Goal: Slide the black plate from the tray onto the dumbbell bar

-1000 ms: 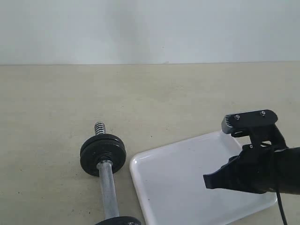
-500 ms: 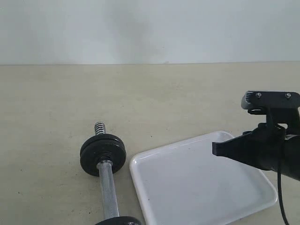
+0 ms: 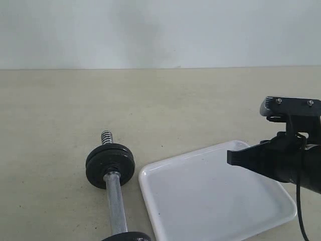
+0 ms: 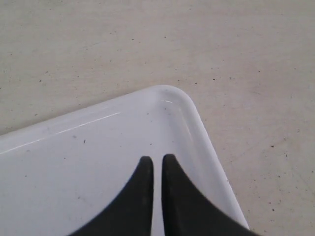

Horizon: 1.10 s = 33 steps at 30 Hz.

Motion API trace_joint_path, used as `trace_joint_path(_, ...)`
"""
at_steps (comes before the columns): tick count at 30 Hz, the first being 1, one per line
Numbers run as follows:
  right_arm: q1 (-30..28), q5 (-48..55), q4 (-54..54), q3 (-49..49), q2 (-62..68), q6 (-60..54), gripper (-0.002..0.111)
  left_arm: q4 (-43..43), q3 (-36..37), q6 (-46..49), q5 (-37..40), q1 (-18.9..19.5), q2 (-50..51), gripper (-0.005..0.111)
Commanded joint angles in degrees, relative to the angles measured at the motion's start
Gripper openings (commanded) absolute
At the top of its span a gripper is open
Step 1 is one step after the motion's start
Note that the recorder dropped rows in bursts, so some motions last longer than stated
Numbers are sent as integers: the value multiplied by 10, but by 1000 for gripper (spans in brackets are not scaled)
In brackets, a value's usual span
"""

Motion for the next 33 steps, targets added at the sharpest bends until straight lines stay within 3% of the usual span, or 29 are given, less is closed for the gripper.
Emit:
trace_joint_path(1, 0, -2, -4, 1, -4, -1, 1, 2, 1, 0, 1, 2, -1, 4)
trace_joint_path(9, -1, -2, -4, 1, -66, -1, 1, 2, 1, 0, 1, 2, -1, 4)
trace_joint_path(18, -4, -2, -4, 1, -269, -1, 1, 2, 1, 0, 1, 2, -1, 4)
trace_joint_path(29, -165, 6, -4, 1, -477, -1, 1, 2, 1, 0, 1, 2, -1, 4)
trace_joint_path(33, -195, 5, -4, 1, -527, -1, 1, 2, 1, 0, 1, 2, -1, 4)
